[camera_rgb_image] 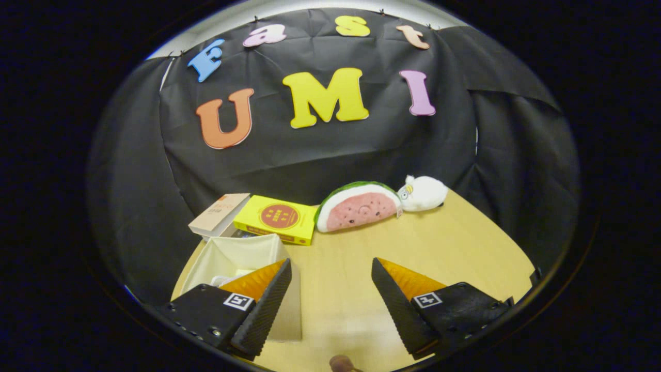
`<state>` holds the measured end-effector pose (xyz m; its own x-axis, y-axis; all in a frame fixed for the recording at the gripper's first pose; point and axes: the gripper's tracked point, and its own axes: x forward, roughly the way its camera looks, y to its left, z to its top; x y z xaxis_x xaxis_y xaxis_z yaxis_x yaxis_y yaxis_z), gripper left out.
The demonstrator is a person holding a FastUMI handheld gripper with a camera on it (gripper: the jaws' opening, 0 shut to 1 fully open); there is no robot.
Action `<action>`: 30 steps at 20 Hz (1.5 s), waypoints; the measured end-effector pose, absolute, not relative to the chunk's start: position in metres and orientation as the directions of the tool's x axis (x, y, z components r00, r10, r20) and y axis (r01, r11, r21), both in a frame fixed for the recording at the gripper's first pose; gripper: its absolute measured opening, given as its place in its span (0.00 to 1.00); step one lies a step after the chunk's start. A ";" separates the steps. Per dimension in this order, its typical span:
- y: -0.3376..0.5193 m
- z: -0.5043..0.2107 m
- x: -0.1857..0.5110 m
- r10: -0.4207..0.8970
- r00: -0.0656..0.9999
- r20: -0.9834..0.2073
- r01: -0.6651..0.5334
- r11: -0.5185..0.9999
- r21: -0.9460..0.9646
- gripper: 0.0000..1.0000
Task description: Open the storage box then place both shoes into the box .Put the left shoe in first, then the right shoe, with the right side of both shoes facing outward in a uniform manner.
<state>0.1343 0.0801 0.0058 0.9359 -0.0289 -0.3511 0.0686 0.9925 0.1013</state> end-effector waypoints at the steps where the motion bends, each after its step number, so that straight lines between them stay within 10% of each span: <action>1: 0.071 0.011 0.125 -0.033 0.948 -0.315 0.068 0.993 0.101 0.96; 15: 0.003 0.032 -0.012 -0.065 0.989 0.132 0.065 0.998 0.003 0.96; 30: 0.027 0.003 -0.035 0.102 0.992 0.075 -0.104 0.994 0.014 0.96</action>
